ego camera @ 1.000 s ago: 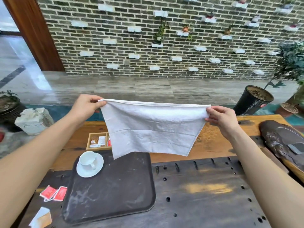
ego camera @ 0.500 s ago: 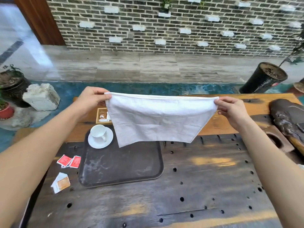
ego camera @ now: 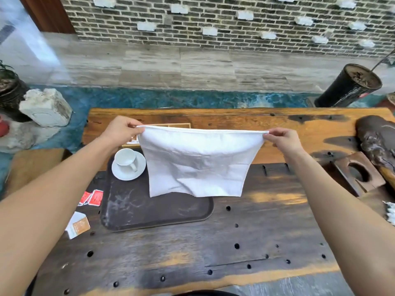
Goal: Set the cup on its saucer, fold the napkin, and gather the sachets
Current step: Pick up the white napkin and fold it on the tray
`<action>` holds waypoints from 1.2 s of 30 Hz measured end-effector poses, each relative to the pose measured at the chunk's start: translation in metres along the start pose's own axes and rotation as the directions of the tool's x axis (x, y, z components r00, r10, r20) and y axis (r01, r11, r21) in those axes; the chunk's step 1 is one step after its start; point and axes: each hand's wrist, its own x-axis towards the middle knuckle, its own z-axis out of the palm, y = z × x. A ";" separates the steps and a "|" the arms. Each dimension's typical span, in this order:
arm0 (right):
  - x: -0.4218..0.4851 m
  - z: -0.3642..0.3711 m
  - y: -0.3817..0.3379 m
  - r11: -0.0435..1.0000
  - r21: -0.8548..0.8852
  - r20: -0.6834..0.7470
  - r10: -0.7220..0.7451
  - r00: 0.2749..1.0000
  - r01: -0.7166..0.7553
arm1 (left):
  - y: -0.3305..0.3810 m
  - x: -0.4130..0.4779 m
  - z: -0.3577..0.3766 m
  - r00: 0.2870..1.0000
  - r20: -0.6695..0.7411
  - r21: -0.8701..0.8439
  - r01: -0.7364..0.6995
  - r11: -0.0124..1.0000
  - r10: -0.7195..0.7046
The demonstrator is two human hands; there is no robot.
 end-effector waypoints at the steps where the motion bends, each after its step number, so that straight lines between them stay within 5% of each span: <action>1: 0.008 0.003 0.007 1.000 -0.031 -0.015 0.004 1.000 -0.005 | -0.006 0.007 0.007 1.000 0.017 -0.001 0.018 1.000 -0.018; 11: 0.020 0.032 0.085 0.948 0.036 0.057 0.315 0.947 -0.318 | -0.072 0.000 0.059 0.957 0.140 -0.114 0.269 0.956 -0.253; 20: -0.011 0.068 0.198 0.868 -0.138 0.088 0.490 0.867 -0.477 | -0.145 -0.030 0.124 0.883 0.127 -0.037 0.460 0.887 -0.453; 29: -0.016 0.099 0.235 0.777 0.055 -0.072 0.629 0.774 -0.627 | -0.190 -0.035 0.157 0.805 0.024 -0.056 0.593 0.803 -0.592; 36: 0.021 0.097 0.207 0.652 0.329 0.070 0.705 0.706 -0.683 | -0.187 -0.021 0.150 0.806 0.005 -0.259 0.573 0.777 -0.592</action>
